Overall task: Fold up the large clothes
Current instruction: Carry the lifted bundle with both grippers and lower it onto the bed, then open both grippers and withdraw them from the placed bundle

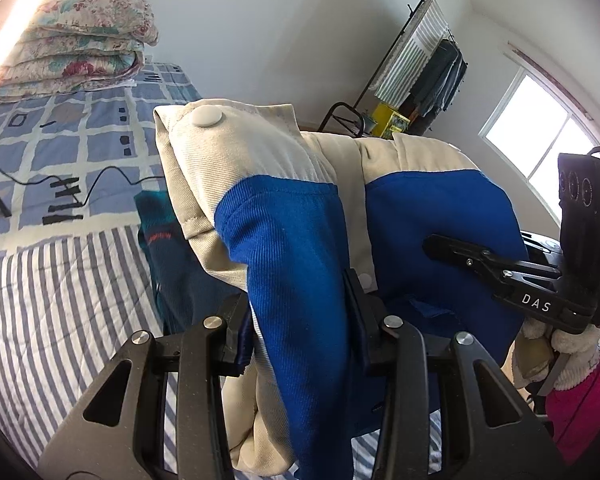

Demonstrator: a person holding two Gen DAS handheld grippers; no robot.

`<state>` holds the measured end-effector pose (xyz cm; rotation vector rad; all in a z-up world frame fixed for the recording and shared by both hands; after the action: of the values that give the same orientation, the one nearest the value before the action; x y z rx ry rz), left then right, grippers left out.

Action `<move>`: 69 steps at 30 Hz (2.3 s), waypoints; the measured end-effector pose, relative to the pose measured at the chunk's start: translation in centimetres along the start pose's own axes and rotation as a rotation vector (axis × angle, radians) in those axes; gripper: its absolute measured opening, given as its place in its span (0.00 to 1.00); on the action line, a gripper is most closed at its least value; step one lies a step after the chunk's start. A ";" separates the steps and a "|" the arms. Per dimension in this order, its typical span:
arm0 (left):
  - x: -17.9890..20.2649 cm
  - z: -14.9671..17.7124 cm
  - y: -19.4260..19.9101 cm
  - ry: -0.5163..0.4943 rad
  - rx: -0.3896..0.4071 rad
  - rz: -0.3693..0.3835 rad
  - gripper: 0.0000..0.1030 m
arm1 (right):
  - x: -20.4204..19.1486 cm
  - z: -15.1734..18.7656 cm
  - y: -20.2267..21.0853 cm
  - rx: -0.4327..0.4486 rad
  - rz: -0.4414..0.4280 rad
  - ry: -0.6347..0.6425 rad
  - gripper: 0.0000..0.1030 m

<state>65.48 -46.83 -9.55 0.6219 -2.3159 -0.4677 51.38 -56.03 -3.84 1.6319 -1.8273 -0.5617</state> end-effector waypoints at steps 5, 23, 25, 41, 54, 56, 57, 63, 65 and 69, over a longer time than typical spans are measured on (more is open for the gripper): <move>-0.9 -2.4 -2.5 0.000 0.019 -0.019 0.37 | 1.8 -2.1 -2.9 0.017 -0.011 0.002 0.24; -5.9 -4.6 -9.4 0.045 0.005 -0.070 0.37 | 5.8 -4.4 -13.7 -0.002 -0.107 -0.068 0.24; -6.2 -4.6 -9.5 0.037 0.006 -0.073 0.37 | 6.1 -4.2 -14.1 0.002 -0.111 -0.074 0.24; -10.9 -2.7 -10.2 0.044 -0.041 -0.141 0.47 | 11.6 0.8 -19.6 -0.165 -0.043 -0.162 0.58; -13.2 0.0 -9.2 0.044 -0.053 -0.208 0.80 | 13.6 4.1 -19.6 -0.169 -0.011 -0.257 0.78; -13.0 0.1 -8.5 0.035 -0.044 -0.225 0.80 | 13.5 4.2 -18.6 -0.157 0.012 -0.245 0.77; -12.8 0.2 -8.1 0.030 -0.041 -0.232 0.80 | 13.4 4.1 -18.2 -0.152 0.022 -0.241 0.77; -10.8 1.1 -5.6 -0.020 -0.018 -0.252 0.80 | 13.7 4.2 -14.6 -0.077 0.044 -0.300 0.77; -10.0 1.7 -4.5 -0.034 -0.004 -0.255 0.80 | 13.7 4.3 -13.0 -0.044 0.055 -0.325 0.77; -8.2 2.9 -2.0 -0.063 0.012 -0.251 0.79 | 12.8 4.0 -9.7 0.009 0.063 -0.338 0.77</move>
<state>69.39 -43.53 -16.80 0.9214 -2.3114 -0.5971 55.05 -70.44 -11.17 1.5504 -2.1156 -0.8440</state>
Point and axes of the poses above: each gripper's, at about its wrist camera, not at the fingertips, and y roughly against the way its jaws point, x to its right, z to its underside, the point moved 4 cm from there along -y, roughly the way its jaws point, and after that the axes turned 6 degrees about z, right-handed, at the moved point
